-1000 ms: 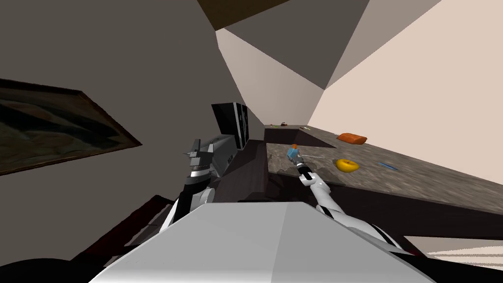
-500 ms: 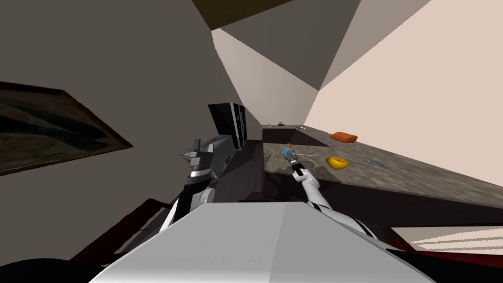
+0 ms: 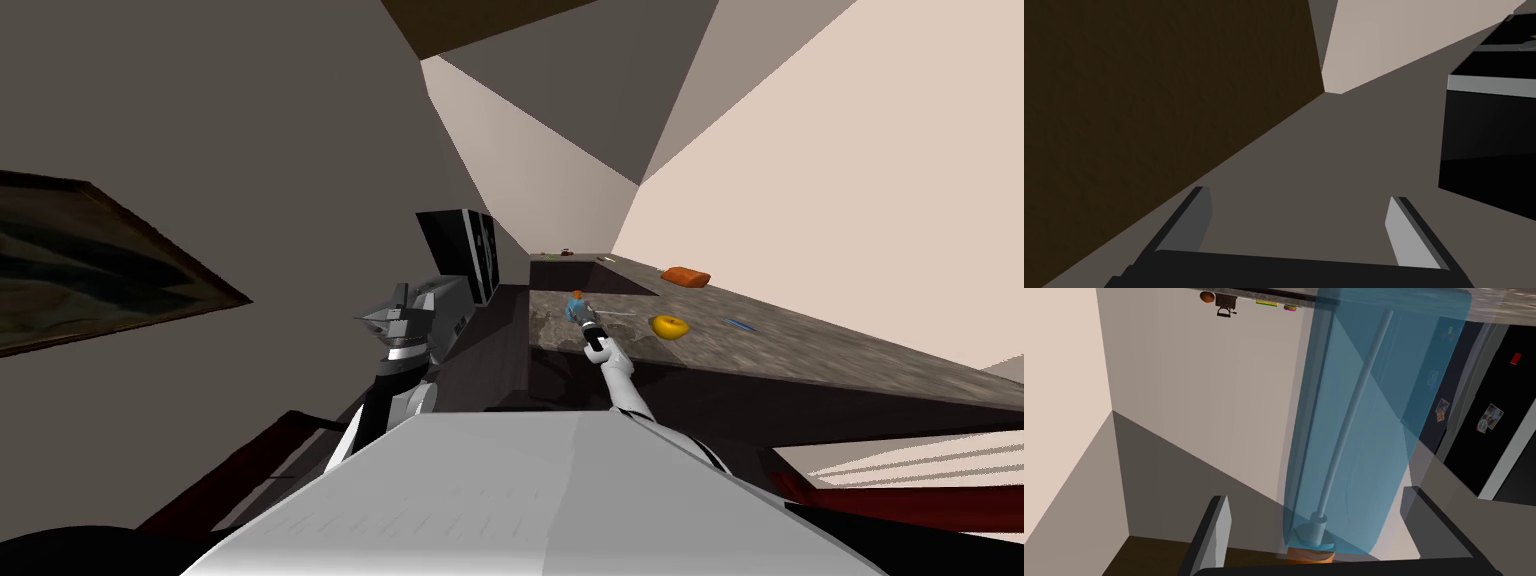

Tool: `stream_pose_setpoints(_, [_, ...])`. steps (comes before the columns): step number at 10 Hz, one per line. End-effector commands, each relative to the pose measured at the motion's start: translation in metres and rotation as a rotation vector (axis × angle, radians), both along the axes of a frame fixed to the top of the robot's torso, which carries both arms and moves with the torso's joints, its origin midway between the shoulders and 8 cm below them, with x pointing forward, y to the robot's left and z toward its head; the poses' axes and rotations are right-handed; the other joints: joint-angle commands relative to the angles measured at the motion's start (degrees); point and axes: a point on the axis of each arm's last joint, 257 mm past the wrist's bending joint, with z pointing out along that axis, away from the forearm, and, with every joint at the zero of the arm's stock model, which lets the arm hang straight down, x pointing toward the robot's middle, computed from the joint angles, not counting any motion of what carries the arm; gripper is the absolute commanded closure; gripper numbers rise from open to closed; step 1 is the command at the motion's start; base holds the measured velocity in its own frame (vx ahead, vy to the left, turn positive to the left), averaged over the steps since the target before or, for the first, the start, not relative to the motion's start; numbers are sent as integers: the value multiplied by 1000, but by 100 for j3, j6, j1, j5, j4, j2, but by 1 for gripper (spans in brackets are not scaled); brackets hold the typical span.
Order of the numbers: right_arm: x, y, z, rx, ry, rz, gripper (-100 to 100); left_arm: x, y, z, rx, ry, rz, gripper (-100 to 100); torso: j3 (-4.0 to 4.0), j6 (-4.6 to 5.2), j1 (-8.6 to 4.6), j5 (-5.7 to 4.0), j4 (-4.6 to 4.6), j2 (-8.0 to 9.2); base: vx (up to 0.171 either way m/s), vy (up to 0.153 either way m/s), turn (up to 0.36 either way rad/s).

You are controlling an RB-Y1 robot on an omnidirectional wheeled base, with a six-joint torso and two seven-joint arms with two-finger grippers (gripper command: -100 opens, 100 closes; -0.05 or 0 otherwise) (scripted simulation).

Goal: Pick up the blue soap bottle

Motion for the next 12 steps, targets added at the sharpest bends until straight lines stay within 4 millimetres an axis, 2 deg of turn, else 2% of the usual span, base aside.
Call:
stream_pose_setpoints(1, [0,0,0,0,0,0,-100,0,0,0,0,0,0,0,0,0,0,0,0,0,0,-8,5])
stream_pose_setpoints(2, [0,0,0,-2,0,1,100,0,0,0,0,0,0,0,-2,1,9,2,-1,-2,-1,1,18])
stream_pose_setpoints(6, [0,1,-1,0,1,1,100,0,0,0,0,0,0,0,-1,2,17,8,1,-2,0,0,-3])
stream_pose_setpoints(7, [0,1,-1,0,1,0,0,0,0,0,0,0,0,0,0,2,17,8,2,-2,0,0,0])
stream_pose_setpoints(8, [-8,-16,-10,-6,12,9,100,0,0,0,0,0,0,0,1,1,17,8,2,-1,24,80,105])
stream_pose_setpoints(9, [-9,-16,-9,0,9,8,100,0,0,0,0,0,0,0,-9,-3,37,6,-9,-11,26,91,23])
stream_pose_setpoints(10, [-17,-32,-15,-15,17,17,100,0,0,0,0,0,0,0,-18,-10,47,2,-17,-18,15,107,95])
stream_pose_setpoints(11, [-18,-36,-17,7,16,8,100,0,0,0,0,0,0,0,-27,-20,59,-8,-33,-20,11,90,36])
stream_pose_setpoints(12, [-28,-50,-24,-8,27,18,100,0,0,0,0,0,0,0,-35,-25,60,-17,-45,-25,22,92,106])
